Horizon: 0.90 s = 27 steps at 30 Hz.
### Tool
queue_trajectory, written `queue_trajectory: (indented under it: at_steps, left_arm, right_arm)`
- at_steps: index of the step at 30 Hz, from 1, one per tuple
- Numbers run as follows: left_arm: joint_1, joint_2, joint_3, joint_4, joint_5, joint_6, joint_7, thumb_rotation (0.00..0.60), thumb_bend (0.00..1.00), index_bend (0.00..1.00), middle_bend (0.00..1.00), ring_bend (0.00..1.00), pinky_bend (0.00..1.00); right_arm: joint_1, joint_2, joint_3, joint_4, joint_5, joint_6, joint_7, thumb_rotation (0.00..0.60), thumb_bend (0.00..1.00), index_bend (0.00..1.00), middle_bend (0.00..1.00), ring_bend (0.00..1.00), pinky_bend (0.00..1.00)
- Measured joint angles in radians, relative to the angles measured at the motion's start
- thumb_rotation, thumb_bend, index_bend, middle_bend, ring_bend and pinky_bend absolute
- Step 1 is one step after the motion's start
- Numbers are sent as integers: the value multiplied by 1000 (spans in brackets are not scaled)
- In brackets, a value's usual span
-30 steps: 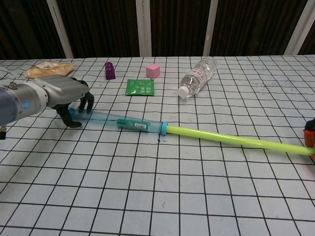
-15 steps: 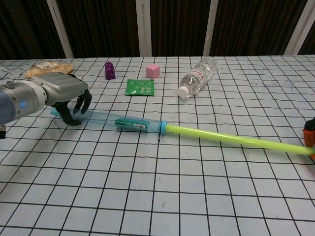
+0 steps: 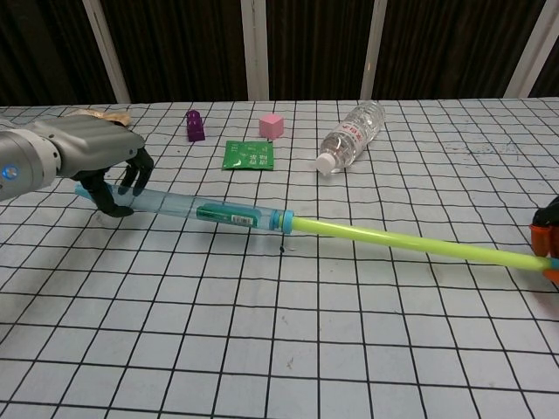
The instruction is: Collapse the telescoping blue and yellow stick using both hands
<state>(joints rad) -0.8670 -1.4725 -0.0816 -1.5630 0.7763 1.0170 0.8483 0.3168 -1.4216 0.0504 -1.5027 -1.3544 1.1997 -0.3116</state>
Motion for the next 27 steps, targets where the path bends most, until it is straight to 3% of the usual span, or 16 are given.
queue_trajectory:
  at_steps: [13,27]
  left_arm:
    - [9,69,27,-128,37,38,21,600,460,565,628,119,0]
    - [1,96,41,-276,72,85,67,600,460,566,629,119,0]
  right_arm:
    - [8,0,17,-53,-28,27,20,600,472,774,586,226,0]
    - [23,19,18,-135,-42,30,-67,600,472,774,586,226,0]
